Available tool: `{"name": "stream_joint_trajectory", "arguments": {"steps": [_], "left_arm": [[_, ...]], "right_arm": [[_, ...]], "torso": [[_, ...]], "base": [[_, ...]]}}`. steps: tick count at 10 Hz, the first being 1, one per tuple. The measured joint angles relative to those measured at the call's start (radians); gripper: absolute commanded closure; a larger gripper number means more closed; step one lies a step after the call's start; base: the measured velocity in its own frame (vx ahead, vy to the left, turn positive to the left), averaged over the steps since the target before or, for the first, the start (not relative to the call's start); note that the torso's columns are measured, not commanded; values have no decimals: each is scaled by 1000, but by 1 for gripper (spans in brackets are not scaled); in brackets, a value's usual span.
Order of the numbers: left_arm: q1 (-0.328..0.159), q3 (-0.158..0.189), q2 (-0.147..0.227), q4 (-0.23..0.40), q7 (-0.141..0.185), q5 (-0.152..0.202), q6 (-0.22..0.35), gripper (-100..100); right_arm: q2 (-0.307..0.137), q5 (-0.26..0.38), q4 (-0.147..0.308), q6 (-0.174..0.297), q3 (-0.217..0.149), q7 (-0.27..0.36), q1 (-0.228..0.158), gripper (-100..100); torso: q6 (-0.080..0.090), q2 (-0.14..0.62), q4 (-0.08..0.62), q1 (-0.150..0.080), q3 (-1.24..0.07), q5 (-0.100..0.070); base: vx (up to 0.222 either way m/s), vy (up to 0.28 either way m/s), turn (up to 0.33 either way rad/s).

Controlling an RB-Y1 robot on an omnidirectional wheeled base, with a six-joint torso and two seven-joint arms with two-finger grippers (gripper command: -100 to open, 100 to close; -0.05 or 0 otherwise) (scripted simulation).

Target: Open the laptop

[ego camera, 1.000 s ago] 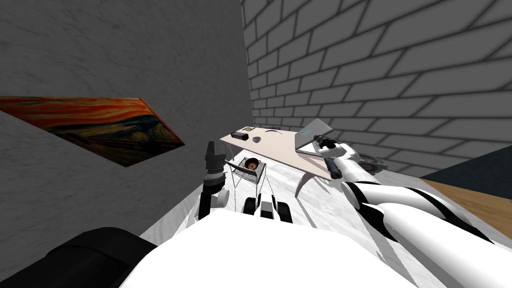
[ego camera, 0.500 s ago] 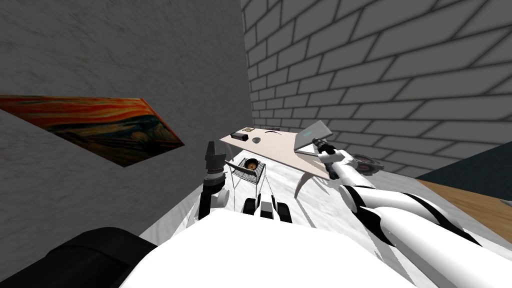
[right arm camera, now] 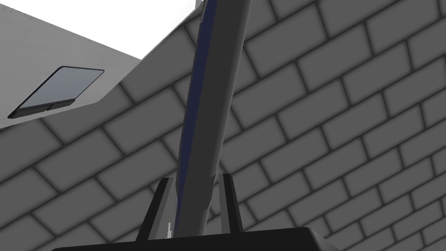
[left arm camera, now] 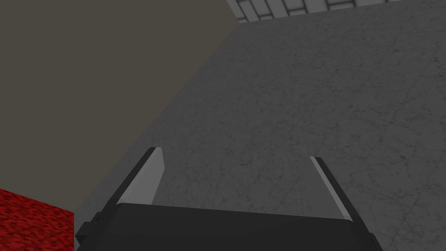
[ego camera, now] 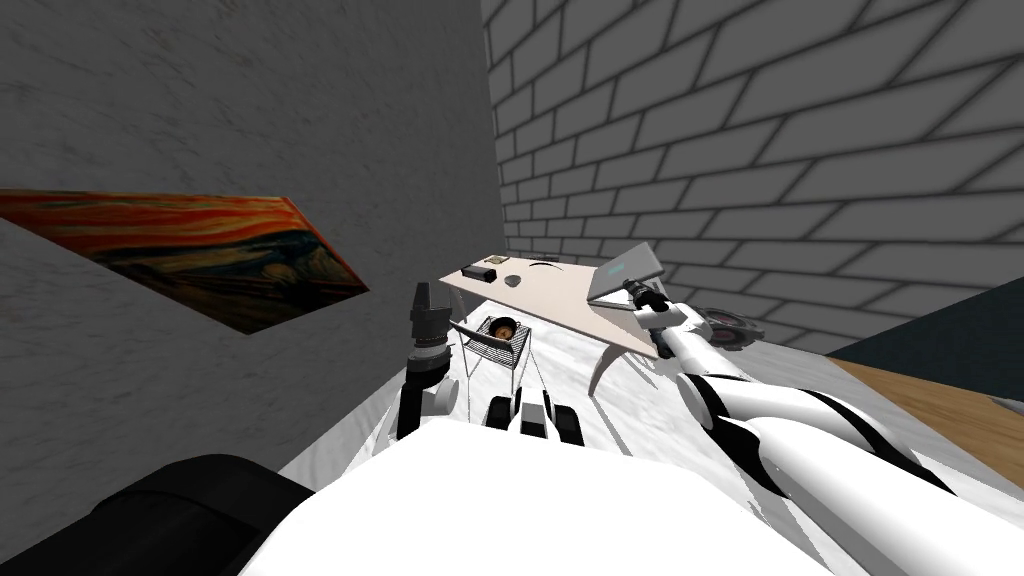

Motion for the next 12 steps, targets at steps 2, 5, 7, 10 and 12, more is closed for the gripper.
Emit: {"name": "stream_joint_trajectory", "arguments": {"steps": [2, 5, 7, 10, 12], "left_arm": [[0, 0, 0, 0, 0, 0, 0, 0], [0, 0, 0, 0, 0, 0, 0, 0], [0, 0, 0, 0, 0, 0, 0, 0], [0, 0, 0, 0, 0, 0, 0, 0], [0, 0, 0, 0, 0, 0, 0, 0]], "right_arm": [[-4, -1, 10, -6, 2, 0, -9, 100], [3, -4, -11, -11, -11, -5, 5, 100], [-9, -19, 14, -29, -7, -21, -8, -100], [-15, -19, -8, 29, -6, -11, -37, -100], [-28, -25, -4, 68, 2, -11, -68, -100]], "torso": [[1, 4, 0, 2, 2, 0], [3, 8, 1, 2, 5, 0], [6, 11, 6, 1, 7, 3], [9, 20, 12, 4, 13, 6], [9, 19, 13, 4, 12, 7]], "base": [[1, -2, 7], [0, 0, 0], [-41, -20, 48], [-51, -30, 57], [-75, -35, 71]]}}
